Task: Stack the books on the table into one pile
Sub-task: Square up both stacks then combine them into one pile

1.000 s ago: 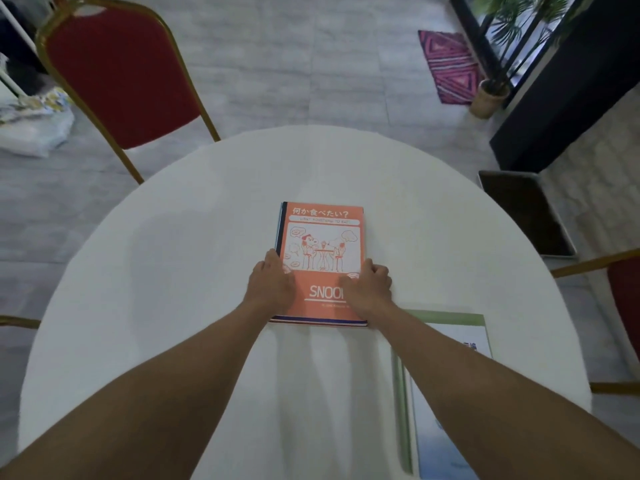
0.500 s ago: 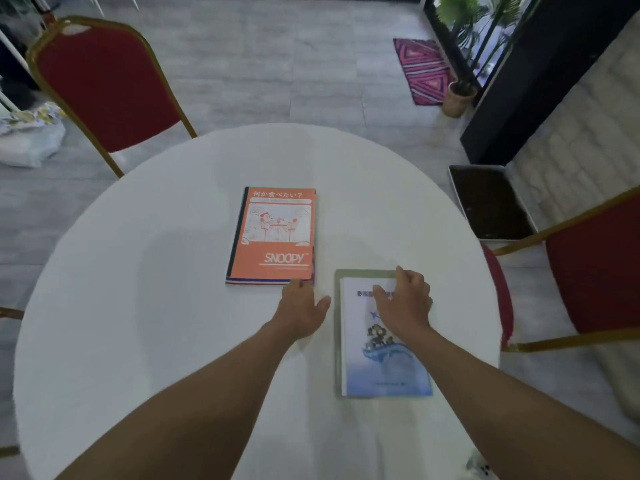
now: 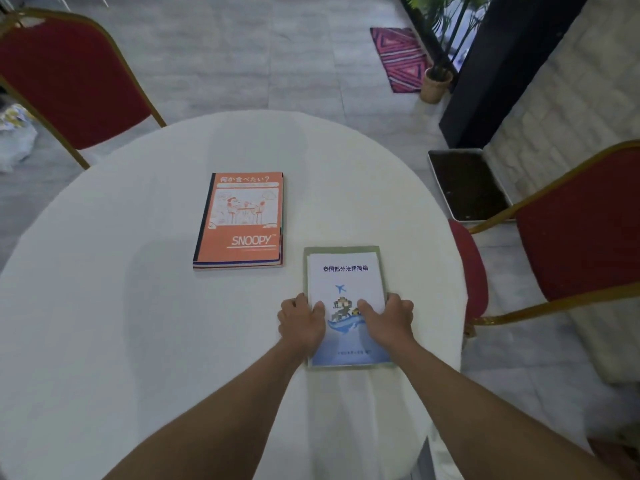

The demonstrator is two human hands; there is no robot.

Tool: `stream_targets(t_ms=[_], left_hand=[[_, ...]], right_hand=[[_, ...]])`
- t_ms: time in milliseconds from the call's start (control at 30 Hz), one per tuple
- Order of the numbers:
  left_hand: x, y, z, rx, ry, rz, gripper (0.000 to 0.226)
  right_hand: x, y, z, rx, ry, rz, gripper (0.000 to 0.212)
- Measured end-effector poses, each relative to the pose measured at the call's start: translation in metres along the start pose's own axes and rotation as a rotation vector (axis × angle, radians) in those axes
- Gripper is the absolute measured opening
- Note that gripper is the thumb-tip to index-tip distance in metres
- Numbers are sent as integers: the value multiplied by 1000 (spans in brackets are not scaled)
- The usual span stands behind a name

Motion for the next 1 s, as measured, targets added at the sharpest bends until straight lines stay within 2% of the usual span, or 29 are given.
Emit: stream_targets(t_ms=[100, 300, 667, 1000], left_hand=[[0, 3, 5, 250, -12, -2, 35], [-16, 17, 46, 373, 58, -93, 29], [-122, 30, 148, 211, 210, -248, 35], [-212, 10, 185, 140, 226, -166, 41]], right_hand=[[3, -2, 1, -41, 4, -12, 64], [10, -42, -4, -242, -10, 47, 55], [-21, -178, -65, -282, -51, 162, 57], [-55, -245, -137, -210, -94, 177, 57]])
Point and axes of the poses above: each hand's wrist, its own x-axis away from the middle knuckle, its own z-axis out of the back of the hand, y = z × x, the point moved 8 cm from there along -x, towards the middle knuckle, and after that the axes turned 7 degrees about y, right-handed, at the moved point
